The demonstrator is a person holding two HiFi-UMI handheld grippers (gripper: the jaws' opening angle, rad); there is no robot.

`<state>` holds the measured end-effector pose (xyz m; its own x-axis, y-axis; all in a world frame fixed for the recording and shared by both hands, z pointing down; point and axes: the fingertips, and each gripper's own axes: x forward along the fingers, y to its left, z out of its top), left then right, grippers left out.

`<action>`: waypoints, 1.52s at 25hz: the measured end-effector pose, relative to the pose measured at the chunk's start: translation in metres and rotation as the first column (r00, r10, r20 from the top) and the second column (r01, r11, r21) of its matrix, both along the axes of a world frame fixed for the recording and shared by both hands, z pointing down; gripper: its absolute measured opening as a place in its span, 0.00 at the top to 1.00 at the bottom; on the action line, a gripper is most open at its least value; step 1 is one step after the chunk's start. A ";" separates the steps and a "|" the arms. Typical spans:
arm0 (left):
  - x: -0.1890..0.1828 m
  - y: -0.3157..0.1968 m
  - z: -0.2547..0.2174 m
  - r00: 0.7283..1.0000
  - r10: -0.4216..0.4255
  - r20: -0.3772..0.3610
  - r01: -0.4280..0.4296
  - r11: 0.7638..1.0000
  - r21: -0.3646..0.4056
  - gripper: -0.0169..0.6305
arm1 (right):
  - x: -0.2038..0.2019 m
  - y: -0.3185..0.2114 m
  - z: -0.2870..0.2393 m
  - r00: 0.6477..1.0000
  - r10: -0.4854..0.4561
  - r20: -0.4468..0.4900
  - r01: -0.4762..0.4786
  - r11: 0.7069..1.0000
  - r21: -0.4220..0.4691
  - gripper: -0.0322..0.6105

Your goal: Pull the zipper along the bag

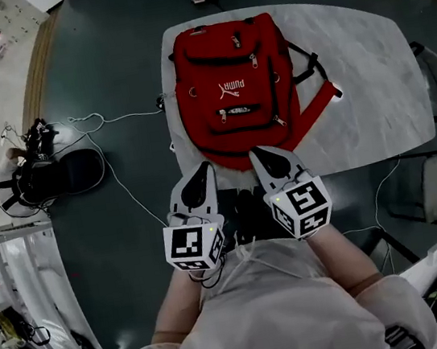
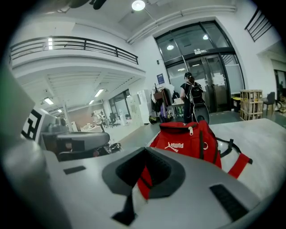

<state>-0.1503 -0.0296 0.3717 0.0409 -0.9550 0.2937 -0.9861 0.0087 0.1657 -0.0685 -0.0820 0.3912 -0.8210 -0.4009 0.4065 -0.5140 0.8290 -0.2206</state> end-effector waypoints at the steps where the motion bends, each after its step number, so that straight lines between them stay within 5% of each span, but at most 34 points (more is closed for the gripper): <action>1: -0.006 -0.011 0.004 1.000 0.003 -0.002 -0.003 1.000 -0.013 0.94 | -0.006 -0.012 0.004 1.000 -0.001 -0.008 0.001 1.000 -0.005 0.91; 13: -0.054 -0.097 0.060 0.999 0.037 -0.007 -0.037 0.989 -0.142 0.94 | -0.056 -0.080 0.067 0.995 -0.034 -0.093 0.019 0.989 -0.149 0.91; 20: -0.058 -0.124 0.089 0.985 0.170 -0.037 -0.174 0.969 -0.177 0.94 | -0.067 -0.078 0.108 0.988 0.033 -0.151 -0.070 0.966 -0.249 0.91; 25: -0.061 -0.145 0.115 0.956 0.289 -0.058 -0.294 0.936 -0.195 0.94 | -0.075 -0.079 0.132 0.970 0.108 -0.217 -0.167 0.947 -0.274 0.91; 30: -0.056 -0.160 0.132 0.897 0.438 -0.052 -0.440 0.880 -0.179 0.94 | -0.079 -0.081 0.147 0.932 0.242 -0.271 -0.317 0.905 -0.284 0.90; 34: -0.054 -0.167 0.143 0.871 0.482 -0.094 -0.491 0.851 -0.187 0.94 | -0.086 -0.080 0.151 0.911 0.308 -0.275 -0.384 0.878 -0.287 0.79; 38: -0.047 -0.170 0.150 0.839 0.530 -0.121 -0.544 0.815 -0.201 0.94 | -0.085 -0.082 0.155 0.879 0.367 -0.305 -0.448 0.855 -0.262 0.78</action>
<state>-0.1971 -0.1996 0.5217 0.5511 -0.6875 0.4729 -0.8337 -0.4768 0.2786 -0.1532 -0.1643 0.5458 -0.4752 -0.4951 0.7274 -0.8594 0.4386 -0.2629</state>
